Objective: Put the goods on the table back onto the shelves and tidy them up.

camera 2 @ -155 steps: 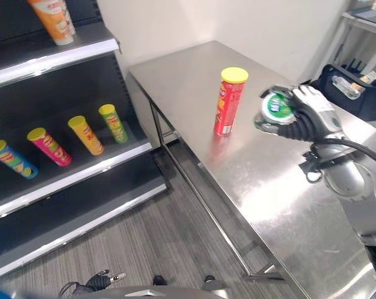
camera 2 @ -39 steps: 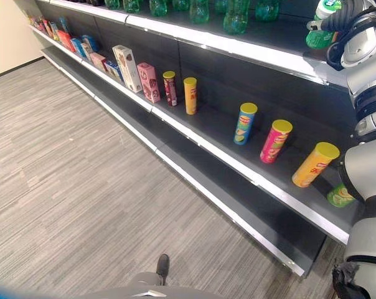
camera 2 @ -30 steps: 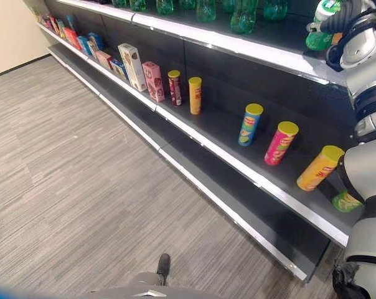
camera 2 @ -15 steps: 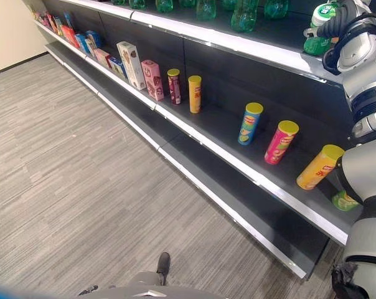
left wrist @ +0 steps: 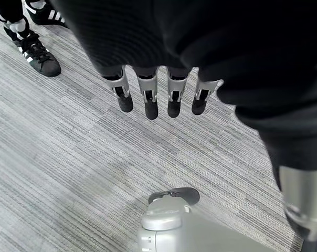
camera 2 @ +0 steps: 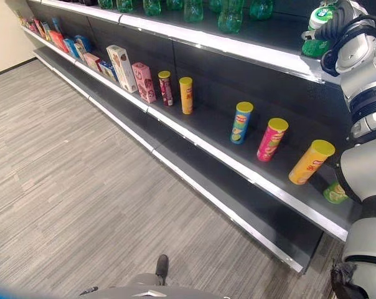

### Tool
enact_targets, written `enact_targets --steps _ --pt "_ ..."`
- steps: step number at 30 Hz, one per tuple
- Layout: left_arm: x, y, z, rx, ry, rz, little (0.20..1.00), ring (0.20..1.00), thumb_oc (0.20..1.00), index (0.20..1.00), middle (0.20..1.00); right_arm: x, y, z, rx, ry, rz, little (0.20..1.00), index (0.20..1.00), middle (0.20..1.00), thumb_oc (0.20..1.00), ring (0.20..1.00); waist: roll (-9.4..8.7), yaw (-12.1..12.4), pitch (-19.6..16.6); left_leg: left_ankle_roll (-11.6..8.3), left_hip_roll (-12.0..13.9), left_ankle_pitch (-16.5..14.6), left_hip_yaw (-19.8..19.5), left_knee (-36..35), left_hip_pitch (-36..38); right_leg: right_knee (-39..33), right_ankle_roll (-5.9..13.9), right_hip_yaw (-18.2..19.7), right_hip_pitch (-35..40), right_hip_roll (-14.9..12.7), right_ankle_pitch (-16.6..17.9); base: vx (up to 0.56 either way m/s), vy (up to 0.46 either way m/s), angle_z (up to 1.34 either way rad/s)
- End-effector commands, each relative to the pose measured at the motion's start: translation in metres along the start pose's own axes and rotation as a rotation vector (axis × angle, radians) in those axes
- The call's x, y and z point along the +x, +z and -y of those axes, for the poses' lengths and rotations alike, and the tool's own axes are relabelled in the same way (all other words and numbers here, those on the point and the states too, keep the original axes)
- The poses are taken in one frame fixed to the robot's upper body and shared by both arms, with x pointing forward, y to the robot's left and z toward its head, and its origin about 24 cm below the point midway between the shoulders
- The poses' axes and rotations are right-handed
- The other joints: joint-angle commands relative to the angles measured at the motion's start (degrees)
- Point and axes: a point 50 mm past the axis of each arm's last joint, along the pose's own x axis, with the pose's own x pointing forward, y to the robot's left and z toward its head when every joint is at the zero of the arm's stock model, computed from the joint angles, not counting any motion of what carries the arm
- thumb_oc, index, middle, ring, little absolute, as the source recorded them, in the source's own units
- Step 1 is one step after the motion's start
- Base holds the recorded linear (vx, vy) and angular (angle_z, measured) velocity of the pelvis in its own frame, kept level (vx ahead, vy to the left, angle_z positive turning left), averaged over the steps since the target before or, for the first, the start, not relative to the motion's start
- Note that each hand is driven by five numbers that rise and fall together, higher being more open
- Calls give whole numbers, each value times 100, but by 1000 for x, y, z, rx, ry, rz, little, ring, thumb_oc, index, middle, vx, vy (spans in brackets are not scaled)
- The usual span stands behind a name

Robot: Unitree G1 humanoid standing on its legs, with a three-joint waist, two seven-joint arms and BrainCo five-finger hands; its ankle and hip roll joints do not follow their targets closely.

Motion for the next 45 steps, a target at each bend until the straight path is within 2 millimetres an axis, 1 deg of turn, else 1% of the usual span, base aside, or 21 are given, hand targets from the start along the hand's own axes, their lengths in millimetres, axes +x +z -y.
enact_targets --steps 1,8,21,22,27,29,30,32,33,34,35,37,38,39,41,42,44,45 --pt "3 20 -25 79 54 52 1000 1000 1000 1000 1000 2 13 21 -37 -64 46 200 200 200 200 200 -593 157 157 -291 -16 -631 262 40 528 164 102 572 -122 -411 -281 0 0 0" --pt "3 21 -26 74 58 52 1000 1000 1000 1000 1000 3 17 18 -44 -56 61 200 200 200 200 200 -617 180 148 -299 2 -633 257 29 524 119 109 562 -113 -397 -257 0 0 0" --pt "3 19 -26 79 61 49 1000 1000 1000 1000 1000 3 16 18 -54 -58 55 200 200 200 200 200 -638 196 160 -306 9 -630 244 25 506 94 108 547 -96 -393 -234 0 0 0" --pt "3 19 -26 81 62 48 1000 1000 1000 1000 1000 3 16 17 -59 -63 50 1000 1000 1000 1000 1000 -645 197 154 -302 7 -635 247 25 506 81 116 543 -96 -395 -217 0 0 0" --pt "3 20 -26 82 62 51 1000 1000 1000 1000 1000 3 15 19 -61 -77 46 1000 1000 1000 1000 1000 -649 185 153 -303 11 -636 263 25 508 74 124 551 -106 -395 -204 0 0 0" --pt "3 20 -27 83 66 48 1000 1000 1000 1000 1000 3 22 29 -56 -120 71 1000 1000 1000 1000 1000 -669 158 143 -295 19 -661 300 25 526 67 140 580 -115 -398 -185 0 0 0" --pt "3 20 -27 83 66 48 1000 1000 1000 1000 1000 3 22 29 -56 -120 71 1000 1000 1000 1000 1000 -669 158 144 -295 19 -661 301 25 526 66 140 580 -115 -398 -184 0 0 0" --pt "3 18 -28 86 69 41 1000 1000 1000 1000 1000 3 29 38 -45 -149 104 1000 1000 1000 1000 1000 -689 135 120 -288 19 -679 337 25 540 52 152 611 -114 -401 -166 0 0 0" --pt "3 17 -29 92 73 38 1000 1000 1000 1000 1000 2 40 44 -40 -171 147 1000 1000 1000 1000 1000 -707 115 103 -280 18 -697 370 25 554 31 160 647 -115 -403 -144 0 0 0" --pt "3 17 -29 92 73 38 1000 1000 1000 1000 1000 2 40 44 -40 -171 147 1000 1000 1000 1000 1000 -707 115 103 -280 18 -697 370 25 555 31 160 647 -115 -403 -144 -12 18 -4" --pt "3 18 -30 92 76 39 1000 1000 1000 1000 1000 2 48 49 -44 -189 177 1000 1000 1000 1000 1000 -723 103 95 -278 22 -704 389 25 560 29 169 659 -125 -407 -129 -11 9 -7" --pt "3 17 -30 92 80 37 1000 1000 1000 1000 1000 0 57 61 -34 -235 218 1000 1000 1000 1000 1000 -744 85 73 -278 28 -718 410 25 573 10 174 674 -127 -405 -115 -15 24 -13" --pt "3 19 -32 86 89 41 1000 1000 1000 1000 1000 -4 66 71 -38 -283 262 1000 1000 1000 1000 1000 -769 62 56 -273 39 -731 436 25 575 3 184 701 -142 -406 -97 -14 42 -12" --pt "3 19 -32 82 94 38 1000 1000 1000 1000 1000 -7 70 82 -37 -329 291 1000 1000 1000 1000 1000 -781 29 44 -274 42 -734 461 25 580 -3 190 722 -153 -400 -86 -17 47 -9" --pt "3 17 -31 78 99 31 1000 1000 1000 1000 1000 -17 81 96 -10 -398 374 1000 1000 1000 1000 1000 -797 -42 29 -263 51 -757 514 25 587 -24 201 772 -179 -400 -56 -12 36 -4" --pt "3 16 -31 75 102 28 1000 1000 1000 1000 1000 -23 84 102 -6 -429 412 1000 1000 1000 1000 1000 -799 -87 28 -260 60 -767 544 25 599 -32 205 802 -189 -399 -45 -22 41 -5" --pt "3 15 -31 74 107 21 1000 1000 1000 1000 1000 -39 86 106 34 -481 499 1000 1000 1000 1000 1000 -806 -202 10 -223 73 -781 620 25 605 -32 222 882 -254 -407 9 -26 49 -13" --pt "3 14 -27 77 103 15 1000 1000 1000 1000 1000 -49 85 100 64 -480 553 1000 1000 1000 1000 1000 -786 -287 4 -218 87 -819 675 25 640 -48 221 934 -266 -402 27 -18 55 -29"
